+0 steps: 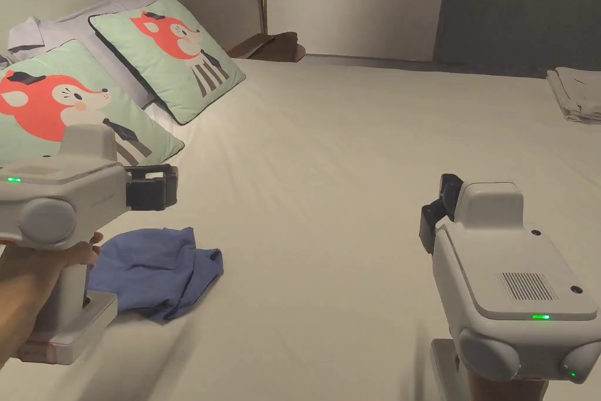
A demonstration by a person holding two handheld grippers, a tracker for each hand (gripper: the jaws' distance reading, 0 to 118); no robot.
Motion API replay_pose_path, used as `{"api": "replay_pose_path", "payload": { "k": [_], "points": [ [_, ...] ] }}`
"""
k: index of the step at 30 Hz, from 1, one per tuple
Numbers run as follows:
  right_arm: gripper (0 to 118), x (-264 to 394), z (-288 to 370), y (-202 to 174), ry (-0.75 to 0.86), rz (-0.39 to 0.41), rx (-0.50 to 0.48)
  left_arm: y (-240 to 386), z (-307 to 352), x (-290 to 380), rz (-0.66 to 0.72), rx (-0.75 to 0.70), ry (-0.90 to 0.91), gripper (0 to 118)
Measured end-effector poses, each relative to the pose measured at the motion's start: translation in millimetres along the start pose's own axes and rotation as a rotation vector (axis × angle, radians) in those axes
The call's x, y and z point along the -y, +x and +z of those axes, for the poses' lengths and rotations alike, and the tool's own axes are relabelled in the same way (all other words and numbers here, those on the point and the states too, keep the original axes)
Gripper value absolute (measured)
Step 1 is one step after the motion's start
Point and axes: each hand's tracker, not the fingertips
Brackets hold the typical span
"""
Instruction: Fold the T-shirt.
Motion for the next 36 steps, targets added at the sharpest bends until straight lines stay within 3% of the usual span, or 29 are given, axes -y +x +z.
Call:
{"api": "replay_pose_path", "payload": {
  "k": [6, 11, 16, 18, 21, 22, 25, 26, 36],
  "points": [
    [0, -22, 25, 30, 0.056, -0.003, 0.039, 72, 44, -9, 0.059, 0.032, 0.264, 108],
    [0, -23, 36, 60, 0.082, 0.015, 0.094, 133, 58, 5, 0.117, 0.054, 0.403, 108],
    [0, -24, 52, 83, 0.096, 0.025, 0.149, 179, 60, 23, 0.091, 0.067, 0.477, 106],
    [0, -23, 56, 91, 0.095, 0.026, 0.164, 192, 60, 29, 0.081, 0.069, 0.489, 95],
    [0, -20, 63, 100, 0.093, 0.025, 0.190, 209, 57, 38, 0.073, 0.089, 0.502, 52],
    [0, -20, 65, 102, 0.090, 0.022, 0.198, 214, 57, 39, 0.066, 0.102, 0.497, 29],
    [0, -17, 70, 107, 0.090, 0.027, 0.216, 227, 55, 42, 0.051, 0.113, 0.488, 12],
    [0, -17, 72, 109, 0.089, 0.027, 0.221, 231, 55, 44, 0.046, 0.113, 0.490, 1],
    [0, -17, 75, 111, 0.087, 0.024, 0.227, 239, 57, 47, 0.044, 0.148, 0.470, 0]
  ]
}}
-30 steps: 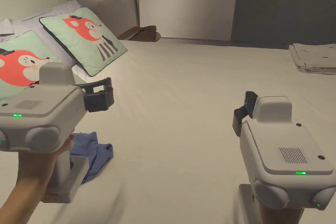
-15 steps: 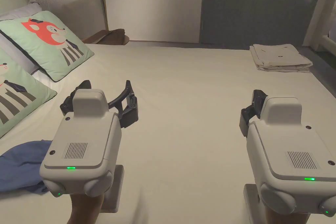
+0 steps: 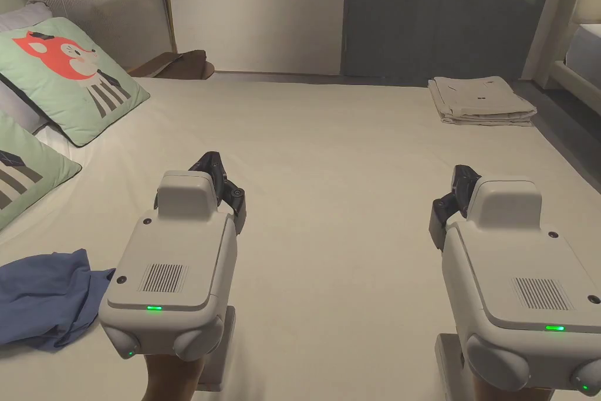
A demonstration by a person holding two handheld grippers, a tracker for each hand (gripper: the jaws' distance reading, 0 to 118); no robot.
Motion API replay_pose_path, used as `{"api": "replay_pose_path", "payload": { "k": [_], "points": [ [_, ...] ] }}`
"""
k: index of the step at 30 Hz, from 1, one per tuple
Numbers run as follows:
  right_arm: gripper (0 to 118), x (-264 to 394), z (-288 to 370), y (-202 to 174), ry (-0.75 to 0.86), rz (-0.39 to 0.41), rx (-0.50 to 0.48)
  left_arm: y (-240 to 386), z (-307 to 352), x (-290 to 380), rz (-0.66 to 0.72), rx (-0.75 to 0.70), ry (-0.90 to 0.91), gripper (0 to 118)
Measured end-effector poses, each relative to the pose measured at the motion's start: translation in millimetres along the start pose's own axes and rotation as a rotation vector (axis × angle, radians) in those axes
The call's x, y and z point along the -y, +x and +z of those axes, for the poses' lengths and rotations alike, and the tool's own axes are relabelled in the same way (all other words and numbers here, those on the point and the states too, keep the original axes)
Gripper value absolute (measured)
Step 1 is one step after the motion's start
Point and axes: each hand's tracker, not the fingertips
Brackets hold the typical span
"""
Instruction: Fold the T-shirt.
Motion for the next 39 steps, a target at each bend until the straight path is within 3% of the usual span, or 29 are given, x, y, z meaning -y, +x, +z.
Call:
{"api": "replay_pose_path", "payload": {
  "k": [39],
  "points": [
    [0, -1.9, -0.1, 4.3, 0.001, 0.000, 0.005, -5.8, -0.6, -2.7, -0.005, -0.010, 0.004, 0]
  ]
}}
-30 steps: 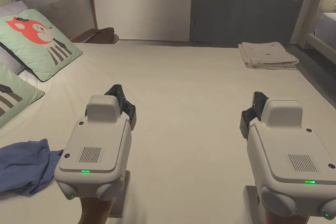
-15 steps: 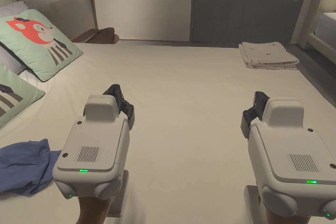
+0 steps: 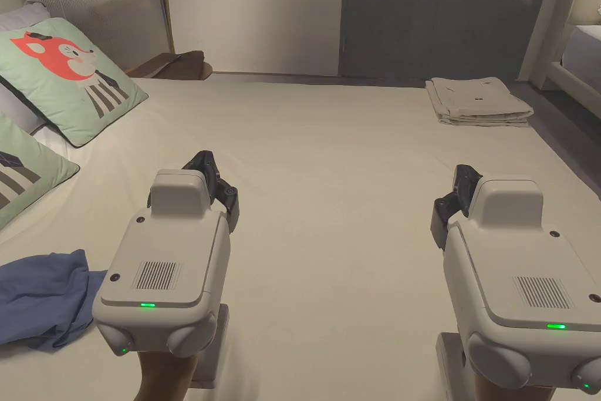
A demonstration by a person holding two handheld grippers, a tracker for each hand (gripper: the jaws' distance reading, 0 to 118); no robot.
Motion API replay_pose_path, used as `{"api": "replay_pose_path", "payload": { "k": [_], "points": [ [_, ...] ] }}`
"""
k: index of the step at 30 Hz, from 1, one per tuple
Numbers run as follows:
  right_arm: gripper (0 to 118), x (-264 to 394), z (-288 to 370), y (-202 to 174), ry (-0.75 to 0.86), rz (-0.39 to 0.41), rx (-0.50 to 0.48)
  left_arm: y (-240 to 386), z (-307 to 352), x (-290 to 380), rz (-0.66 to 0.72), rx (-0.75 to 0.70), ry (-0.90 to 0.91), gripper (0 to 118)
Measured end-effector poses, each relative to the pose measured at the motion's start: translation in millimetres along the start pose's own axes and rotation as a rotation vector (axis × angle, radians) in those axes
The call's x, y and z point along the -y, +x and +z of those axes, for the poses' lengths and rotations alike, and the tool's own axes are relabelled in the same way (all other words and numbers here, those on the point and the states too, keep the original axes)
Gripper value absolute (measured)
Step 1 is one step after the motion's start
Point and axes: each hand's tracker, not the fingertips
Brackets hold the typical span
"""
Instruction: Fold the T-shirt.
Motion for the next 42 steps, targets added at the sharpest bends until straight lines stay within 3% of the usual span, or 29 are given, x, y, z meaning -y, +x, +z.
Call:
{"api": "replay_pose_path", "payload": {
  "k": [3, 4, 5, 6, 7, 8, 10, 12, 16, 42],
  "points": [
    [5, 0.5, 0.2, 0.3, -0.001, 0.000, 0.006, -2.7, -0.4, 0.1, 0.013, 0.013, -0.002, 4],
    [19, 0.6, -0.1, 0.4, -0.003, 0.000, 0.011, -2.8, -0.7, 0.0, 0.017, 0.016, -0.007, 16],
    [35, 1.5, -1.0, 1.1, -0.007, -0.002, 0.011, -3.0, -0.6, 0.1, 0.024, 0.016, -0.007, 36],
    [54, 2.3, -2.0, 1.9, -0.010, -0.005, 0.011, -4.0, -0.7, 0.0, 0.031, 0.019, -0.007, 61],
    [78, 2.9, -3.1, 2.7, -0.015, -0.008, 0.011, -5.6, -1.3, -0.4, 0.039, 0.024, -0.011, 95],
    [84, 3.4, -4.5, 3.5, -0.021, -0.011, 0.008, -5.4, -3.0, -0.5, 0.045, 0.026, -0.019, 95],
    [94, 4.3, -5.6, 3.6, -0.029, -0.011, 0.011, -5.4, -5.8, -0.3, 0.052, 0.023, -0.031, 108],
    [111, 5.3, -5.1, 4.1, -0.026, -0.012, 0.013, -3.2, -3.1, 1.2, 0.048, 0.025, -0.013, 110],
    [114, 5.1, -5.1, 5.2, -0.033, -0.028, 0.006, -2.0, -4.1, 1.0, 0.041, 0.025, -0.025, 111],
    [114, 1.8, -2.7, 6.5, -0.018, -0.025, 0.008, -8.6, -3.9, -0.3, 0.049, 0.030, -0.024, 111]
  ]
}}
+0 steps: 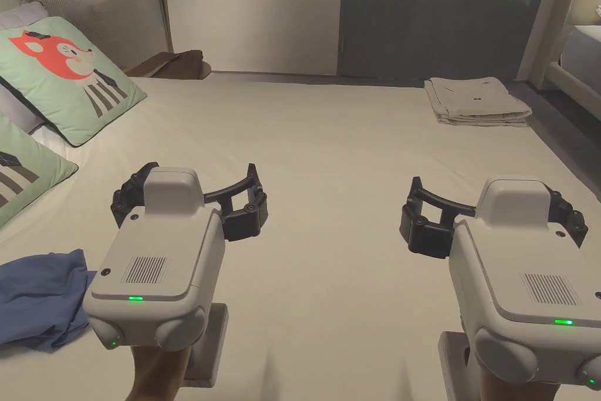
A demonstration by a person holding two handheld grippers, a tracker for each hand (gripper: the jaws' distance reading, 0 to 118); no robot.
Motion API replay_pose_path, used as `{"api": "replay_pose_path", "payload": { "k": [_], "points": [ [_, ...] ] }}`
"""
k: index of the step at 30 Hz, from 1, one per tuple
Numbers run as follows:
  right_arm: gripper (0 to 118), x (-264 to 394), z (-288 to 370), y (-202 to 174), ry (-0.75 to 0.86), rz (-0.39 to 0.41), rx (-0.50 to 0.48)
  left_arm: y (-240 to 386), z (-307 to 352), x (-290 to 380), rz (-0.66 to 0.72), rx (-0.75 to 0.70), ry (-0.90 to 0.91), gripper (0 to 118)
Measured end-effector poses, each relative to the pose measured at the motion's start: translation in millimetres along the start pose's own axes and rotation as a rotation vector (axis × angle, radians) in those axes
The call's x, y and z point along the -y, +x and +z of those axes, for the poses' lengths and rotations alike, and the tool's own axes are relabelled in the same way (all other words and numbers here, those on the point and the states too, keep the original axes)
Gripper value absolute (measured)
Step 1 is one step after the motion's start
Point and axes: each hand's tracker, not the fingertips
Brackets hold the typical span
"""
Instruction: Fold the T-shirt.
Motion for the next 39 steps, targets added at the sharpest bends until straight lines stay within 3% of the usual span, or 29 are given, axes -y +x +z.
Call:
{"api": "replay_pose_path", "payload": {
  "k": [39],
  "points": [
    [114, -3.0, 2.2, 1.4, 0.005, 0.005, -0.002, -5.8, 0.7, 0.7, 0.012, 0.006, -0.011, 111]
  ]
}}
